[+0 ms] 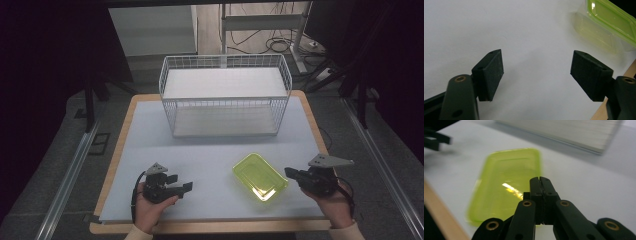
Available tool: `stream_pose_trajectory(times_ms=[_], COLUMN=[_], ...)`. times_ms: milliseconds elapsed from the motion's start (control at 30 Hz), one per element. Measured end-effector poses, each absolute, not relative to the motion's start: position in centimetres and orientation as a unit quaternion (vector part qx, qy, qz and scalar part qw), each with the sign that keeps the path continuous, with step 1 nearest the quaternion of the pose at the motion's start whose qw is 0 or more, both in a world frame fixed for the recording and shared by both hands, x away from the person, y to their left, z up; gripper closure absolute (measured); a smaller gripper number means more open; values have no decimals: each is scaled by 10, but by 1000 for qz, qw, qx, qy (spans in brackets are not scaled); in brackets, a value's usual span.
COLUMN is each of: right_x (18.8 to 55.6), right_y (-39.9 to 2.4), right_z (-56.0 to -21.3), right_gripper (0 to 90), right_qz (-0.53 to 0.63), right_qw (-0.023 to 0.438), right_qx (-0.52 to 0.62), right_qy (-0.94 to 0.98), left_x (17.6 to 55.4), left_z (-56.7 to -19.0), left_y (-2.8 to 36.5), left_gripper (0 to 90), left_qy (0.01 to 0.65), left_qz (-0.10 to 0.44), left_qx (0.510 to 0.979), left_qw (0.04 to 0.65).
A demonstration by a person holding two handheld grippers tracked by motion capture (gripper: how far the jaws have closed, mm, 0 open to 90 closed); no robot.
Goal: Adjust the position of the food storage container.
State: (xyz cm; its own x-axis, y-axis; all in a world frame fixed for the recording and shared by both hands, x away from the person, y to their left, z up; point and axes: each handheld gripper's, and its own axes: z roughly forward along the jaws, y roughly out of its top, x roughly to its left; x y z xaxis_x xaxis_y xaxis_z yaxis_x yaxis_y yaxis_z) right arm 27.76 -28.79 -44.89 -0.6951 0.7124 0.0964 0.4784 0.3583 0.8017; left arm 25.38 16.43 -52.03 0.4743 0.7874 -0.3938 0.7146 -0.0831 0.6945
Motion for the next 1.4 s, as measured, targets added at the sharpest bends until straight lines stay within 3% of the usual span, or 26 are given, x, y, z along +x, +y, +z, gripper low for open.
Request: stream_pose_trajectory(times_ms=[167,500,933,1400], right_x=[258,243,242,243], right_y=[-244,-201,-203,-239], right_z=[-448,-475,-486,-486], right_gripper=[896,896,897,897], right_qz=[428,371,340,343], right_qw=[97,66,72,82], right_qx=[311,266,273,307], right_qy=[843,887,897,884], left_x=[254,255,255,255], left_z=[-521,-522,-523,-523], left_y=[164,165,166,165], left_gripper=[261,260,260,261], left_qy=[510,512,515,515], left_qz=[39,32,27,24], left_qx=[736,734,732,732], left_qw=[443,444,446,445])
